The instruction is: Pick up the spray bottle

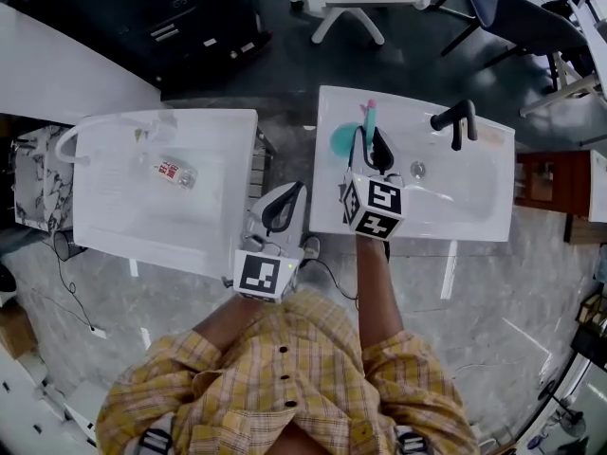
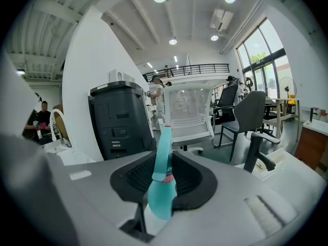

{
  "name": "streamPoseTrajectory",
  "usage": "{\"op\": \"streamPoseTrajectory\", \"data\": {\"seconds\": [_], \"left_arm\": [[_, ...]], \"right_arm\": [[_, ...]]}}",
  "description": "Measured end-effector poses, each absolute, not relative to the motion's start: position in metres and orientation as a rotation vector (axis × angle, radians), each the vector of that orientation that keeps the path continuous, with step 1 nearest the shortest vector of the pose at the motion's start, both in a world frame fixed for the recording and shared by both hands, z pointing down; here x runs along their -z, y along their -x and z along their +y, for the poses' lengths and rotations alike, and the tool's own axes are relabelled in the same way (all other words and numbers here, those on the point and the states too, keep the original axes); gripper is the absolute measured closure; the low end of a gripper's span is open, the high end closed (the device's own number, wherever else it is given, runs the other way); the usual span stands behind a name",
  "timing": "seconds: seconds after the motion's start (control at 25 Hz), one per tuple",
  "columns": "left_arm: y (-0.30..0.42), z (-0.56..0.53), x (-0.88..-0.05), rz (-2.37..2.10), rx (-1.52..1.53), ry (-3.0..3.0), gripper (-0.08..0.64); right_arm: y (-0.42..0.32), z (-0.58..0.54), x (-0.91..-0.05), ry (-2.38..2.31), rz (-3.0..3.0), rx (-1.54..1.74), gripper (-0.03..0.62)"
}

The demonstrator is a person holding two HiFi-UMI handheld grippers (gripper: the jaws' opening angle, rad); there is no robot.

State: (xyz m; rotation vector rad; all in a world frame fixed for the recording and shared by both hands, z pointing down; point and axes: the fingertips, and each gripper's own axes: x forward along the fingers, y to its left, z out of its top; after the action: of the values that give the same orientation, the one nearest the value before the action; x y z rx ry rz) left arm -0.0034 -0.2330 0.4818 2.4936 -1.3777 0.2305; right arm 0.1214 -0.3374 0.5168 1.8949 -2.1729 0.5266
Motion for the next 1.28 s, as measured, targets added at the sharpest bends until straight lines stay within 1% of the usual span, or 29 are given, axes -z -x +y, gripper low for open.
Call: {"op": "streamPoseTrajectory", "data": {"seconds": [0.52, 1.28], "left_arm": [[0.008, -0.190, -0.458, -1.425, -0.206, -2.603, 0.560], [0.016, -0.161, -0.414, -1.459, -0.053, -2.615, 0.560]], "right_arm": [[-0.128, -0.272, -0.473, -1.920, -2.258, -0.483, 0.503], [-0.117, -0.192, -0.419, -1.910, -2.372, -0.420, 0.503]]}}
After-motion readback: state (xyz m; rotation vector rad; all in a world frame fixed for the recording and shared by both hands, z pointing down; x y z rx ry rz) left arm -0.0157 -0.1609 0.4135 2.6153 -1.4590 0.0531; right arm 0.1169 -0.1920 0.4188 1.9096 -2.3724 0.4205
